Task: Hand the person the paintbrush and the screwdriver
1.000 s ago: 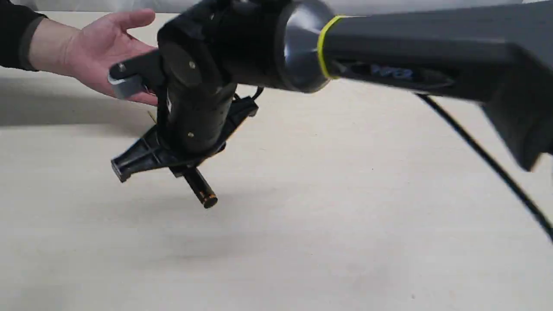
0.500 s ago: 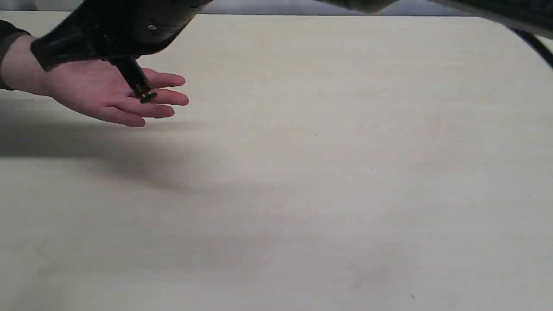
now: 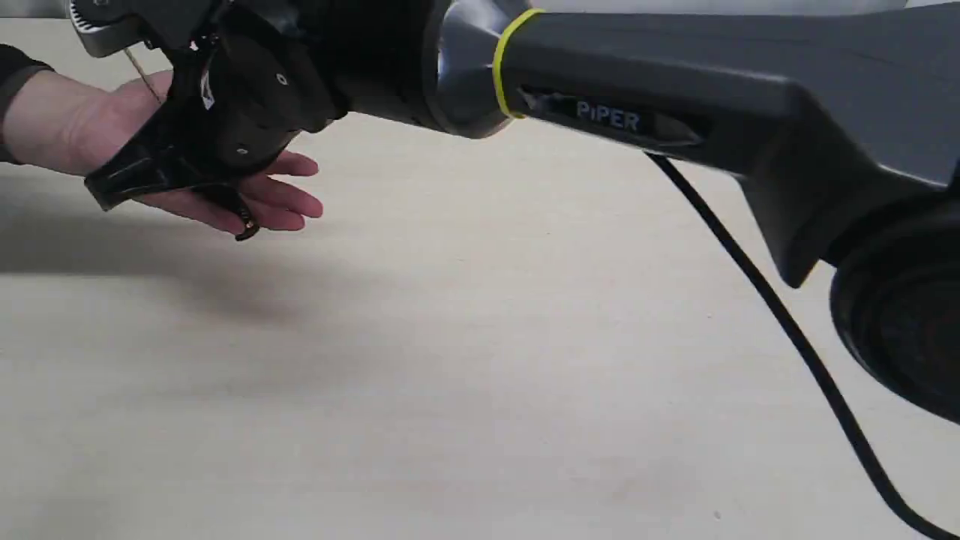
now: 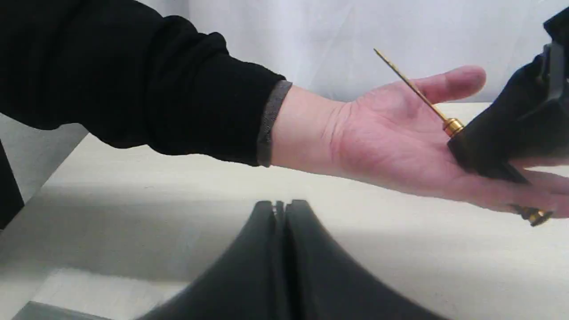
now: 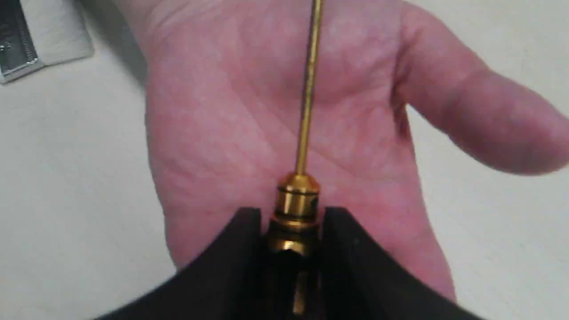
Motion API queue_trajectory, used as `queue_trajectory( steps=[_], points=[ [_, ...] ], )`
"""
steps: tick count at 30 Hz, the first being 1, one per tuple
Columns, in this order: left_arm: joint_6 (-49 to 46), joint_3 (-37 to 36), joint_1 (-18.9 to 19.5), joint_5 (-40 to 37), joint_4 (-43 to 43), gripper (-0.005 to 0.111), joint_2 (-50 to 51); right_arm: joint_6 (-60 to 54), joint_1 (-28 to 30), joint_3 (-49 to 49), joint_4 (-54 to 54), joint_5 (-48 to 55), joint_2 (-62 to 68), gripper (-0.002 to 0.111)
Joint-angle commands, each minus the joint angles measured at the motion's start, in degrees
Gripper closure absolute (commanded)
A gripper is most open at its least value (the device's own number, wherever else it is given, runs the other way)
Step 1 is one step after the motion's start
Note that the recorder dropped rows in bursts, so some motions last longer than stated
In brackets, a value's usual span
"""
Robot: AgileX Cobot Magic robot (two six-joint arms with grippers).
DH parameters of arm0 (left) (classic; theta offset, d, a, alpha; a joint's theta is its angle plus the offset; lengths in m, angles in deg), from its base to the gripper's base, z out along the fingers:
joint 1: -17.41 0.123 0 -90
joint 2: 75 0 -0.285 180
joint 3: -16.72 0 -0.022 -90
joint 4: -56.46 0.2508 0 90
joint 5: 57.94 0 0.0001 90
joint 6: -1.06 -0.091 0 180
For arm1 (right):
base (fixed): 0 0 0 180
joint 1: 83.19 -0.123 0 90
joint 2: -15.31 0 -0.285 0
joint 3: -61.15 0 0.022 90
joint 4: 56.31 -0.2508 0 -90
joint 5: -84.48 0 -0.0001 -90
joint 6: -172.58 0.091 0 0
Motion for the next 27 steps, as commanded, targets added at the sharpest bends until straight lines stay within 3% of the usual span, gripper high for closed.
queue_trajectory(
  steps=[1,15,19,23,27],
  points=[
    [0.12,-0.12,-0.47,0.36,-0.08,0.107,-0.14,-0.53,0.8,-0.43,0.68,-0.22,-0.2,0.071],
    [0.12,-0.12,-0.47,0.36,-0.08,0.107,-0.14,-3.11,0.8,-0.43,2.02,4.21,-8.25,0.069],
    [0.12,-0.12,-0.47,0.36,-0.08,0.107,-0.14,-4.63,0.8,-0.28,2.15,6.93,-13.99,0.081],
    [0.12,-0.12,-0.47,0.36,-0.08,0.107,-0.14,-5.53,0.8,3.41,2.15,5.54,-21.01,0.104],
    [0.12,-0.12,-0.47,0.32,-0.23,0.107,-0.14,-5.4,0.8,12.21,2.15,-1.69,-29.24,0.104]
  ],
)
